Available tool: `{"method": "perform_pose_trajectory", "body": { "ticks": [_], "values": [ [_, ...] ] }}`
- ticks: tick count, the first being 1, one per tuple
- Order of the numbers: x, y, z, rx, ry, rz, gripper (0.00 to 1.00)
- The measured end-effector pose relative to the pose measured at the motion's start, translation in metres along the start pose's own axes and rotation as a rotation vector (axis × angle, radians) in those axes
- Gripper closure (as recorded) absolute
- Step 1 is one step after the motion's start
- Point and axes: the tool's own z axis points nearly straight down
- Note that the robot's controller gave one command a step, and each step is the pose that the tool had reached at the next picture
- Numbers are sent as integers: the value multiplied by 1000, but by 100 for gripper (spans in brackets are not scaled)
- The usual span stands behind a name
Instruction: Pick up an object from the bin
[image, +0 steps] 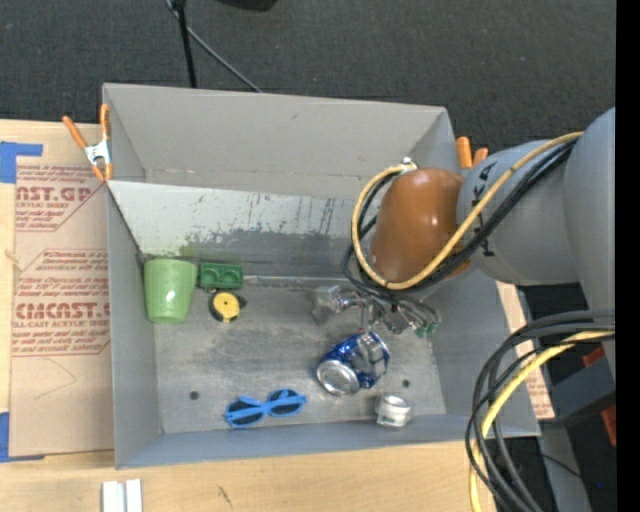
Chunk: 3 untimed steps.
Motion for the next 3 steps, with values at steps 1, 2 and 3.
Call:
{"method": "perform_pose_trajectory", "body": {
  "ticks": [1, 2, 3],
  "values": [
    [-1, 0, -5, 1, -2, 0, 100],
    [40, -19, -84, 5, -9, -16, 100],
    [15, -6, -227, 6, -14, -31, 100]
  ]
}}
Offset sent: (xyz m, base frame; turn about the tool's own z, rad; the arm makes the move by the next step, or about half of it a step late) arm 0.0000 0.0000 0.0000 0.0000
